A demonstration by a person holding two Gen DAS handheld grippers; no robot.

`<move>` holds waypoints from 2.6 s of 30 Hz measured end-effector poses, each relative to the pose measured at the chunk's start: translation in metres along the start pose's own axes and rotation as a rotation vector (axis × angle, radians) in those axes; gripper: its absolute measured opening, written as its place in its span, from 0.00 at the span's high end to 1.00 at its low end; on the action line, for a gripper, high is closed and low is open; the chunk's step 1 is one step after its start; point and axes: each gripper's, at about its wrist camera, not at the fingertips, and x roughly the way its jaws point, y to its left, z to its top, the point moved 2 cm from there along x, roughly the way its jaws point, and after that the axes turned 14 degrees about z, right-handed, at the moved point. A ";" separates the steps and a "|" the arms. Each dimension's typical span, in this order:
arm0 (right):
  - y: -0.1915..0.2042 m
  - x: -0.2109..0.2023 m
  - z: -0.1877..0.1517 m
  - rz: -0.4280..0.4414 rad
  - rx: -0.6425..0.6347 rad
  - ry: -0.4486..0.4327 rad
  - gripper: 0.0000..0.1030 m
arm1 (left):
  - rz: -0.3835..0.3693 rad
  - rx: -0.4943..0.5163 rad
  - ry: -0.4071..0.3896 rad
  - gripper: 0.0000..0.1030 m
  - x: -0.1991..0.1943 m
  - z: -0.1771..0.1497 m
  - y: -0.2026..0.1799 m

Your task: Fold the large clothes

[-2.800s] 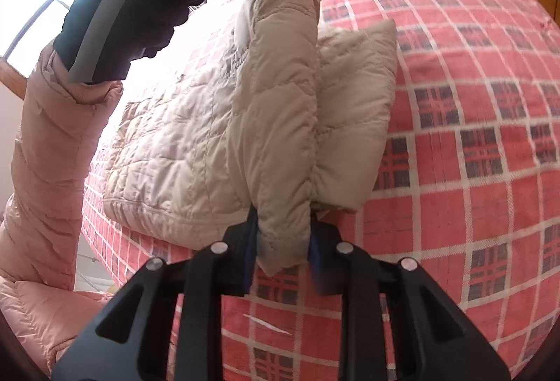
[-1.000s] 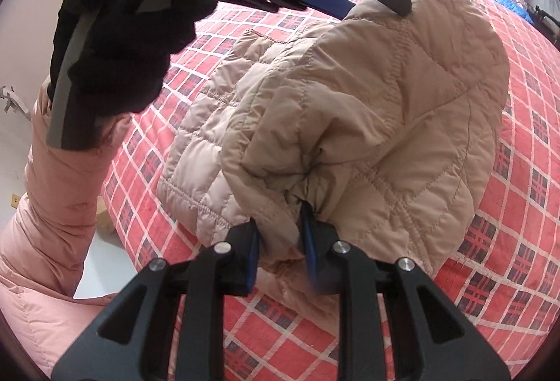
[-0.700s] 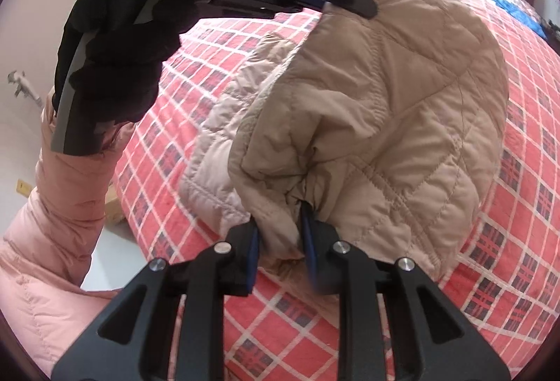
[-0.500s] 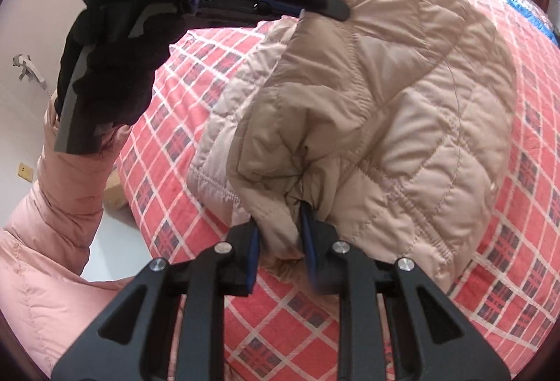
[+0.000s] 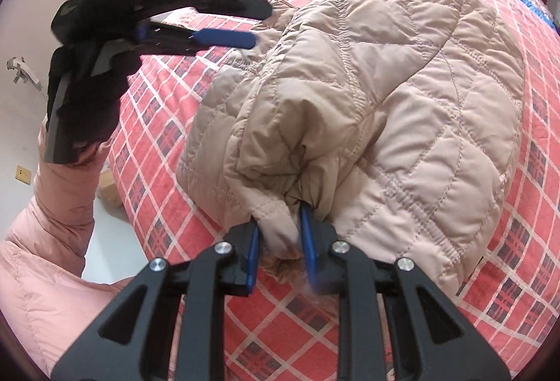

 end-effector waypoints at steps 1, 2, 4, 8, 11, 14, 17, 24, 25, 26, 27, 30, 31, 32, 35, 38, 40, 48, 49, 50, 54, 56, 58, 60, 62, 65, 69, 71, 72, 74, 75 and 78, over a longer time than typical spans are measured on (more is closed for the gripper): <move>0.001 0.001 0.000 -0.002 -0.003 0.000 0.80 | -0.008 0.009 0.012 0.46 0.001 -0.002 0.000; 0.001 0.000 0.000 -0.003 -0.004 0.001 0.80 | -0.008 0.014 0.025 0.45 0.006 0.001 -0.001; 0.003 0.005 -0.001 -0.002 -0.003 0.000 0.80 | -0.008 0.003 0.042 0.45 0.016 0.001 -0.001; 0.000 0.006 -0.002 0.008 0.002 -0.005 0.80 | -0.050 -0.014 0.064 0.45 0.039 0.008 -0.009; -0.002 0.006 -0.003 0.011 0.000 -0.008 0.80 | -0.087 -0.016 0.055 0.45 0.048 0.014 -0.021; -0.002 0.008 -0.003 0.010 -0.001 -0.013 0.80 | -0.061 -0.002 0.058 0.45 0.058 0.021 -0.031; 0.001 0.010 -0.003 0.006 0.000 -0.020 0.80 | -0.051 -0.009 0.074 0.47 0.068 0.028 -0.033; 0.007 -0.005 -0.001 0.010 0.007 -0.056 0.82 | -0.088 0.034 0.073 0.87 0.066 0.034 -0.045; 0.010 -0.011 0.001 0.009 0.002 -0.064 0.83 | -0.092 0.054 0.059 0.88 0.058 0.036 -0.052; 0.014 -0.017 0.003 0.008 -0.005 -0.072 0.83 | -0.102 0.072 0.048 0.88 0.051 0.038 -0.058; 0.023 -0.027 0.006 0.001 -0.022 -0.087 0.83 | -0.117 0.098 0.031 0.89 0.039 0.041 -0.067; 0.045 -0.045 0.014 -0.010 -0.067 -0.114 0.83 | -0.129 0.162 -0.014 0.89 0.008 0.046 -0.086; 0.054 -0.050 0.017 -0.009 -0.079 -0.120 0.83 | -0.123 0.193 -0.031 0.89 -0.004 0.047 -0.092; 0.061 -0.050 0.019 -0.007 -0.090 -0.120 0.83 | -0.115 0.218 -0.043 0.89 -0.015 0.047 -0.095; 0.075 -0.041 0.026 0.004 -0.112 -0.103 0.83 | -0.091 0.259 -0.053 0.89 -0.036 0.048 -0.091; 0.079 -0.022 0.032 0.029 -0.113 -0.081 0.83 | -0.049 0.268 -0.059 0.89 -0.043 0.046 -0.069; 0.076 0.000 0.038 0.051 -0.098 -0.051 0.83 | -0.034 0.241 -0.044 0.89 -0.039 0.047 -0.047; 0.054 0.066 0.041 0.081 -0.035 0.028 0.83 | -0.022 0.157 0.029 0.89 0.014 0.040 0.031; 0.051 0.071 0.041 0.087 -0.026 0.030 0.83 | -0.027 0.151 0.032 0.89 0.018 0.040 0.035; 0.048 0.074 0.041 0.094 -0.016 0.031 0.83 | -0.024 0.151 0.032 0.88 0.022 0.039 0.038; 0.041 0.084 0.040 0.085 0.006 0.044 0.82 | 0.023 0.187 0.015 0.88 0.030 0.031 0.040; 0.044 0.085 0.041 0.069 -0.002 0.047 0.81 | 0.029 0.187 0.007 0.87 0.029 0.030 0.040; 0.051 0.082 0.040 0.056 -0.018 0.042 0.76 | 0.027 0.177 0.003 0.85 0.025 0.029 0.042; 0.065 0.083 0.036 0.053 -0.034 0.031 0.69 | 0.027 0.171 -0.001 0.79 0.016 0.027 0.040; 0.075 0.065 0.032 0.029 -0.068 0.007 0.62 | 0.038 0.181 -0.025 0.77 0.003 0.022 0.040; 0.087 0.046 0.020 -0.064 -0.131 -0.030 0.42 | 0.043 0.202 -0.075 0.76 -0.022 0.013 0.042; 0.083 0.027 0.008 -0.145 -0.135 -0.057 0.42 | 0.039 0.204 -0.117 0.76 -0.051 -0.006 0.040; 0.075 0.019 0.002 -0.180 -0.114 -0.070 0.43 | 0.046 0.224 -0.127 0.75 -0.059 -0.020 0.032; 0.072 0.017 0.001 -0.192 -0.106 -0.076 0.43 | 0.055 0.239 -0.127 0.74 -0.062 -0.029 0.026; 0.063 0.008 -0.004 -0.221 -0.084 -0.096 0.43 | 0.069 0.257 -0.117 0.73 -0.063 -0.043 0.015; 0.060 0.005 -0.006 -0.233 -0.077 -0.105 0.43 | 0.072 0.271 -0.111 0.72 -0.063 -0.051 0.008; 0.047 -0.011 -0.010 -0.264 -0.044 -0.129 0.44 | 0.086 0.336 -0.103 0.70 -0.062 -0.073 -0.012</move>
